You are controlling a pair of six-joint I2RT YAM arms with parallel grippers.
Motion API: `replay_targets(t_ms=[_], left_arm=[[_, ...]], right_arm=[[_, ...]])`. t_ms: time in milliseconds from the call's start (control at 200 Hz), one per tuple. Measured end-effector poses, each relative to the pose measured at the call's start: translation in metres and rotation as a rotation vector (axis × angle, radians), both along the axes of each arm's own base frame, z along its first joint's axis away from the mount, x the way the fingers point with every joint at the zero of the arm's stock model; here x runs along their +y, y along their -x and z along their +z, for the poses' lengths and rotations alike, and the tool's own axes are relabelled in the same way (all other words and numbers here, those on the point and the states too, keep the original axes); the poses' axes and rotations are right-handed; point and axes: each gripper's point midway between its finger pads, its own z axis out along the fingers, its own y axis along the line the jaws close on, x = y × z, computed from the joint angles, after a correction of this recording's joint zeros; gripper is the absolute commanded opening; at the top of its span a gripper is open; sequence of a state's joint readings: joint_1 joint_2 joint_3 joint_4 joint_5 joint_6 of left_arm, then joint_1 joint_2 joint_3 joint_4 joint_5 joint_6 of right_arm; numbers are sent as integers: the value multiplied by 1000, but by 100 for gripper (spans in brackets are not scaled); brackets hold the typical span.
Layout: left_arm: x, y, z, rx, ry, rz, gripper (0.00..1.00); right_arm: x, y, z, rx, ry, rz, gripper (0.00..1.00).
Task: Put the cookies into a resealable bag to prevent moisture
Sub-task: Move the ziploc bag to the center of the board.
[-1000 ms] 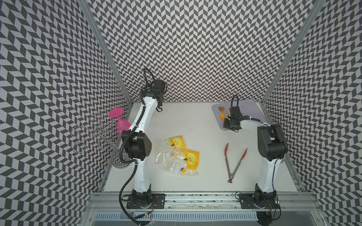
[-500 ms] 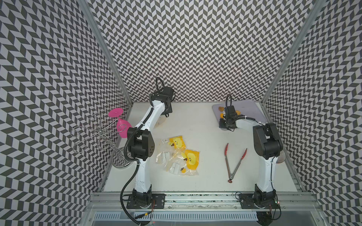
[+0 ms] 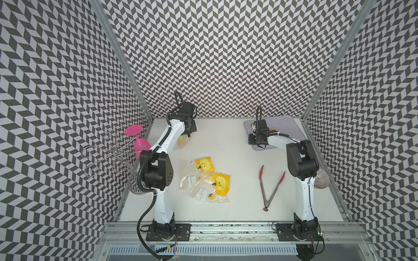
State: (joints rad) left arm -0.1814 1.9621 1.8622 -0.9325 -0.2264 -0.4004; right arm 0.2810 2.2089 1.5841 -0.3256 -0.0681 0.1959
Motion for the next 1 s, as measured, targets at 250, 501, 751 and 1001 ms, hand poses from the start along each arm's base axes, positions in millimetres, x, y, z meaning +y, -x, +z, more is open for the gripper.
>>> replay_targets(t_ms=[250, 501, 751, 1001], left_arm=[[27, 2, -5, 4, 44, 60, 0], [30, 1, -4, 1, 62, 84, 0], [19, 0, -5, 3, 132, 68, 0], [1, 5, -8, -6, 205, -22, 0]], right_arm=[[64, 26, 0, -5, -59, 100, 0], [148, 63, 2, 49, -156, 225, 0], [205, 84, 3, 90, -232, 299, 0], [232, 70, 4, 112, -294, 323, 0]])
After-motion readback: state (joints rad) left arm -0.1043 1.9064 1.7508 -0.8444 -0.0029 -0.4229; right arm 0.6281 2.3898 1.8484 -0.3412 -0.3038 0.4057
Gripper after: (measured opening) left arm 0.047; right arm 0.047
